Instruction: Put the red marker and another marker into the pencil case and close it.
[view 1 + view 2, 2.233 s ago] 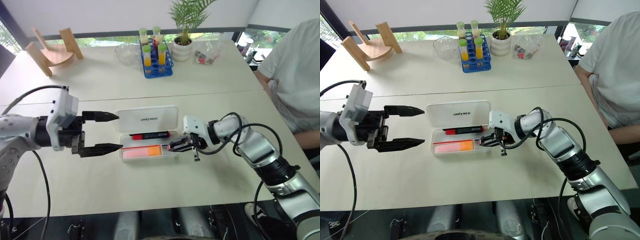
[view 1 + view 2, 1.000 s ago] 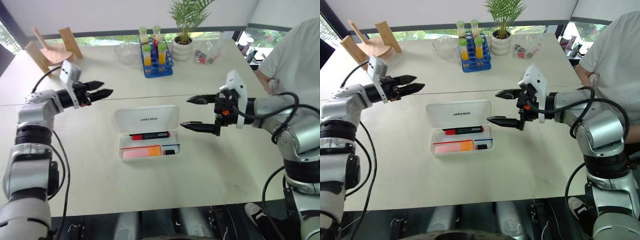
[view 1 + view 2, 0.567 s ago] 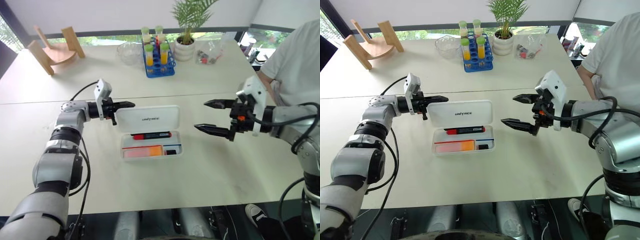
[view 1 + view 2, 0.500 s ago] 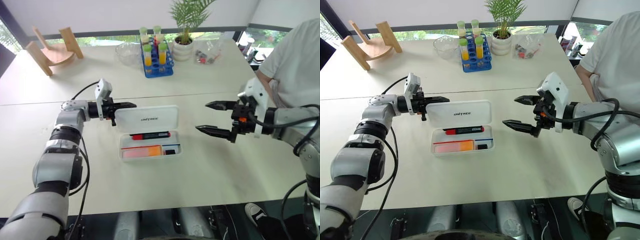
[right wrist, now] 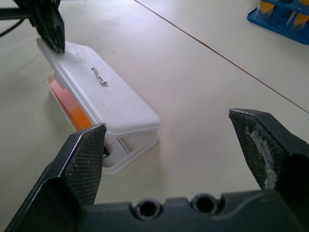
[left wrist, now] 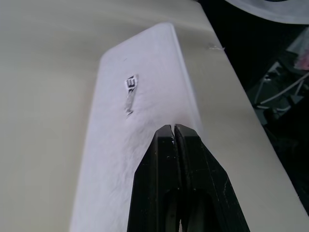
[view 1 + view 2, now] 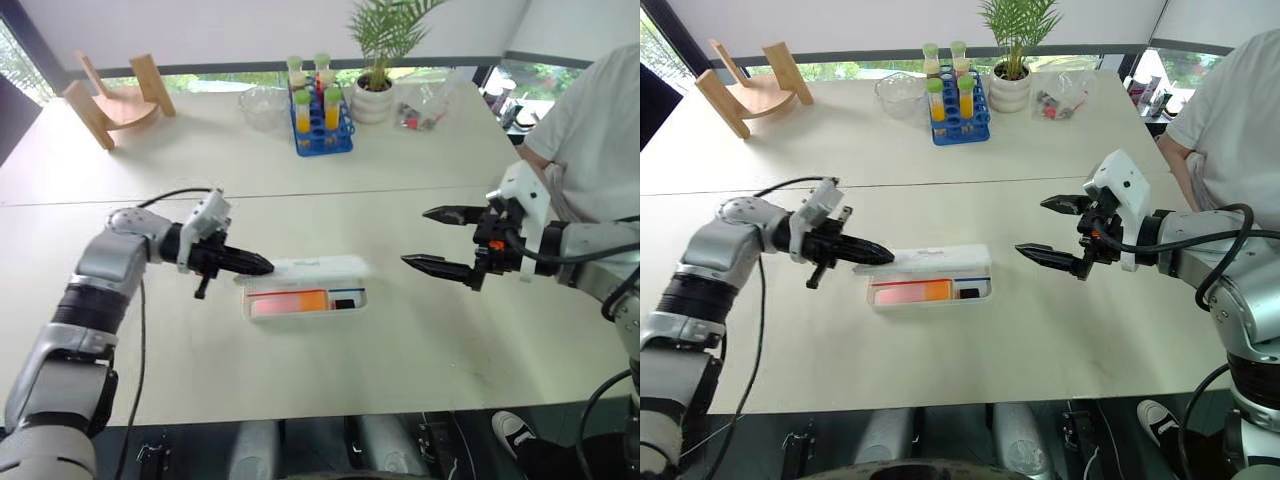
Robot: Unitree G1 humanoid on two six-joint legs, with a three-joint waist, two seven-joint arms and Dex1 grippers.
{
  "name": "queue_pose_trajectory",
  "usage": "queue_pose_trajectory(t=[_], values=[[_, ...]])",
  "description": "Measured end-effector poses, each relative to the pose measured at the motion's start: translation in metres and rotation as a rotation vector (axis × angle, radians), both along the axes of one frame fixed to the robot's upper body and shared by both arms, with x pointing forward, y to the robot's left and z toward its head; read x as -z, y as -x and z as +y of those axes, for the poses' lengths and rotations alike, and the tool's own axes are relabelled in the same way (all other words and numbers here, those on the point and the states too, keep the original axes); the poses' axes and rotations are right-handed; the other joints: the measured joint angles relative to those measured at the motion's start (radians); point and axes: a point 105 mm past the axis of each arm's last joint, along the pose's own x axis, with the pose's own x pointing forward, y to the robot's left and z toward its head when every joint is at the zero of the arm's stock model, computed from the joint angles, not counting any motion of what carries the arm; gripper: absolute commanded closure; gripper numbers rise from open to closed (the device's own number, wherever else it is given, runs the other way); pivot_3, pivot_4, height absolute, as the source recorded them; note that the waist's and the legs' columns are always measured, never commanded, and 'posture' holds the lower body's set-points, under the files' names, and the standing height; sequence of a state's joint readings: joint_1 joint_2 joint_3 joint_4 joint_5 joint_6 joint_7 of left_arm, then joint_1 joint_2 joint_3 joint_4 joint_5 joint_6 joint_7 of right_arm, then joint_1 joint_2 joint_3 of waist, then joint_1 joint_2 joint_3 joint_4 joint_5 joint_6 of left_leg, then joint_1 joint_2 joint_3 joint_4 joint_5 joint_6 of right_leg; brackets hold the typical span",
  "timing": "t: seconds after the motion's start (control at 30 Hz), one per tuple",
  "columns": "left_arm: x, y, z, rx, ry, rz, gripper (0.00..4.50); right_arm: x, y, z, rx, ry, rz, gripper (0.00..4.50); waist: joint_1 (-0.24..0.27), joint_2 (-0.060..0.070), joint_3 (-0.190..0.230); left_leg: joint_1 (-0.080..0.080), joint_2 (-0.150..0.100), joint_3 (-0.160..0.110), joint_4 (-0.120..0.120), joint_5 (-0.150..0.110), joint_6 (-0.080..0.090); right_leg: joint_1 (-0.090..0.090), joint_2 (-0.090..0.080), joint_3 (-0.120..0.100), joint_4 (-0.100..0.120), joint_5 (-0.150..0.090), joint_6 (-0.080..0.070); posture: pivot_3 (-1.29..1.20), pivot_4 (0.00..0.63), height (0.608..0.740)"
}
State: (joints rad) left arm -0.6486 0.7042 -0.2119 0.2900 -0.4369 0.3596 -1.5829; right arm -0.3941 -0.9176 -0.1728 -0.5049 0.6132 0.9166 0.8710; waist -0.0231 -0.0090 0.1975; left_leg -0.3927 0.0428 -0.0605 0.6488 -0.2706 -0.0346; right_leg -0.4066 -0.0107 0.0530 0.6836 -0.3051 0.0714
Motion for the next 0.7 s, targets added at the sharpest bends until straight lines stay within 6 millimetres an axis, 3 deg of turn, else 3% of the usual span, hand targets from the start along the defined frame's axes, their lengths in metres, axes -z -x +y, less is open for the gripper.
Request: queue_pose_trajectory(t=[0.1, 0.2, 0.37, 0.57, 0.7], values=[[0.039, 0.002, -0.014, -0.06, -0.074, -0.025, 4.47, 0.001, 0.0, -0.001, 0.009, 0.004, 0.0, 0.0, 0.002, 0.001, -0.001, 0.001, 0.0, 0.0, -0.001, 0.0, 0.0, 0.0, 0.001, 0.001, 0.0, 0.0, 0.0, 0.0, 0.15, 0.74], [0.044, 0.0, -0.025, -0.071, -0.089, -0.133, 4.47, 0.003, -0.001, -0.003, 0.024, 0.006, 0.004, 0.0, 0.011, 0.003, -0.004, 0.004, 0.0, 0.0, 0.0, 0.0, 0.0, 0.004, 0.0, 0.0, 0.0, 0.0, 0.0, 0.0, 0.15, 0.74], [0.048, -0.009, -0.018, -0.144, -0.117, -0.201, 4.47, 0.006, -0.001, -0.004, 0.034, 0.008, 0.013, 0.0, 0.006, 0.005, -0.009, 0.02, 0.0, 0.001, -0.002, 0.0, 0.0, 0.02, 0.0, 0.002, -0.003, -0.003, -0.003, 0.0, 0.15, 0.74], [0.026, -0.013, 0.005, -0.329, 0.012, -0.004, 4.47, 0.006, 0.0, -0.004, 0.031, 0.008, 0.017, 0.0, -0.005, 0.002, -0.007, 0.015, 0.001, 0.001, -0.002, 0.0, 0.0, 0.014, 0.001, 0.002, -0.001, -0.001, 0.0, 0.0, 0.15, 0.74], [-0.045, 0.008, 0.03, -0.364, 0.134, -0.027, 4.47, 0.015, 0.005, -0.006, 0.015, 0.014, 0.058, 0.0, -0.011, 0.0, -0.006, 0.0, 0.002, -0.001, -0.002, 0.0, 0.0, 0.0, 0.001, -0.001, -0.001, -0.001, 0.0, 0.0, 0.15, 0.74]])
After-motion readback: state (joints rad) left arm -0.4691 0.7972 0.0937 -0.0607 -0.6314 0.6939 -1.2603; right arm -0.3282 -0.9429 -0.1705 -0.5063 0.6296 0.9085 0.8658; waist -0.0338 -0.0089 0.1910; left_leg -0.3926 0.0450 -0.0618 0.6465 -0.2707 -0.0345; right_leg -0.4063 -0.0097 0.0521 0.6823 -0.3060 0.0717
